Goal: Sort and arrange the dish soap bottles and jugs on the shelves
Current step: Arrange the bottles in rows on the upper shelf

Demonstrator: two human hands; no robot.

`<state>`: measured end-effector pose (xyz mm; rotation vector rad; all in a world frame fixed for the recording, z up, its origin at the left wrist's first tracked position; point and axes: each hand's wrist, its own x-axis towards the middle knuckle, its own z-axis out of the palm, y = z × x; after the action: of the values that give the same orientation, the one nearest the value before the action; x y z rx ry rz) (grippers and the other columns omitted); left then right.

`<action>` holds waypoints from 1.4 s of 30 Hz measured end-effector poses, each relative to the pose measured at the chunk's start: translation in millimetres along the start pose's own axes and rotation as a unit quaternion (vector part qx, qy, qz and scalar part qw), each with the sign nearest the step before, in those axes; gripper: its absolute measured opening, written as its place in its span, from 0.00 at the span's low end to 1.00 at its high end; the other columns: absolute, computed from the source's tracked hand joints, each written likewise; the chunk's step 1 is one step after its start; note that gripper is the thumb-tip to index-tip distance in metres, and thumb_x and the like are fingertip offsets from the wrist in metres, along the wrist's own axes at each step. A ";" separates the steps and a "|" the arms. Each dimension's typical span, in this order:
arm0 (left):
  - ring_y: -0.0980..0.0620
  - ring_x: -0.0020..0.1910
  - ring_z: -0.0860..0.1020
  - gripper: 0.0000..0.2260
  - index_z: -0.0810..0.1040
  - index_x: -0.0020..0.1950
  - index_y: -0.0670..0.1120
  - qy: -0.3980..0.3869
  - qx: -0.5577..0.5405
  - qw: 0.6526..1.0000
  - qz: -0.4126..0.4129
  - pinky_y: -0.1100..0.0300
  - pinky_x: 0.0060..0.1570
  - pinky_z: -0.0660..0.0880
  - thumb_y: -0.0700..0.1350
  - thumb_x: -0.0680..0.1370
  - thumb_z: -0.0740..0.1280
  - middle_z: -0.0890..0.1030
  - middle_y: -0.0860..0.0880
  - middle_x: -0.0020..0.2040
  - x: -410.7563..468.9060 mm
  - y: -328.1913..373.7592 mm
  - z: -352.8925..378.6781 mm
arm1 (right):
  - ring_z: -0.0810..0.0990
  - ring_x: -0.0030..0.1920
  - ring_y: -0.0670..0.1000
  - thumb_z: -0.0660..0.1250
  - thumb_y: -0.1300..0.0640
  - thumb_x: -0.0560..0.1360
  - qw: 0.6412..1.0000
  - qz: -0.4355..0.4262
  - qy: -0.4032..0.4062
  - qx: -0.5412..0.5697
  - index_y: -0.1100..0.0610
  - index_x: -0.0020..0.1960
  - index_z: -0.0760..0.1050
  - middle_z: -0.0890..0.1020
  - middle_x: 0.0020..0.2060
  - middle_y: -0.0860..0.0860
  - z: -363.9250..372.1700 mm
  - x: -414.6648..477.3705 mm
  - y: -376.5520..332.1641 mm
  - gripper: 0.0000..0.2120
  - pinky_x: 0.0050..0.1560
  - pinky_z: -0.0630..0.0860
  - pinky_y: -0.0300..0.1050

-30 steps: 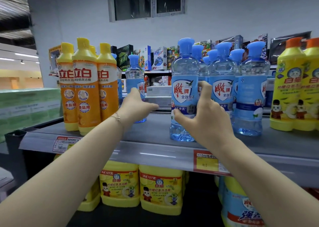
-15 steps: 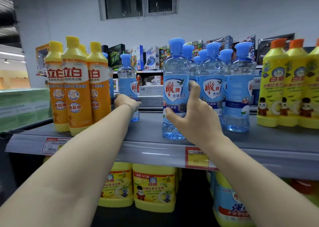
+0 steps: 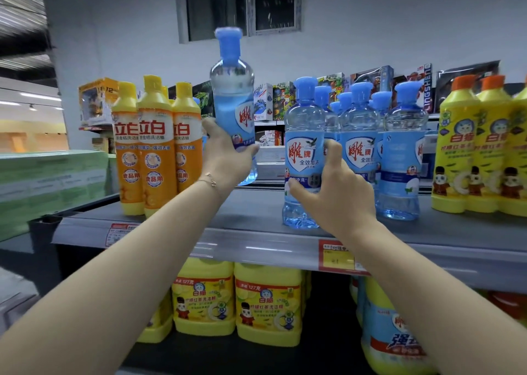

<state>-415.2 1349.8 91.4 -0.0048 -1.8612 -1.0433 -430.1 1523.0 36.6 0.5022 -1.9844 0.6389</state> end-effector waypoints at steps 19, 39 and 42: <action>0.63 0.34 0.77 0.20 0.75 0.58 0.44 -0.230 0.025 0.961 0.153 0.72 0.35 0.72 0.47 0.70 0.76 0.81 0.52 0.46 -79.4 88.5 34.1 | 0.79 0.37 0.43 0.69 0.33 0.63 0.981 0.079 0.007 0.180 0.53 0.48 0.71 0.79 0.37 0.42 -76.1 13.5 30.9 0.26 0.34 0.74 0.42; 0.43 0.52 0.78 0.20 0.72 0.62 0.39 -0.184 0.073 0.954 0.226 0.50 0.51 0.76 0.33 0.71 0.69 0.79 0.42 0.53 -97.5 56.1 23.4 | 0.72 0.29 0.53 0.67 0.51 0.72 0.989 -0.068 0.121 0.050 0.61 0.51 0.70 0.70 0.37 0.47 -59.7 -17.2 -0.3 0.15 0.29 0.66 0.42; 0.42 0.47 0.78 0.11 0.76 0.52 0.39 -0.105 0.097 0.948 0.283 0.47 0.43 0.76 0.34 0.70 0.68 0.80 0.44 0.48 -87.7 36.7 -12.1 | 0.67 0.29 0.47 0.62 0.53 0.70 0.975 -0.164 0.058 0.138 0.56 0.46 0.74 0.66 0.33 0.41 -49.8 -16.6 -40.1 0.08 0.31 0.68 0.41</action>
<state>-344.2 1401.2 52.6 -0.5236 -1.9748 -0.4722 -365.7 1524.2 51.2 0.9176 -1.6601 0.7192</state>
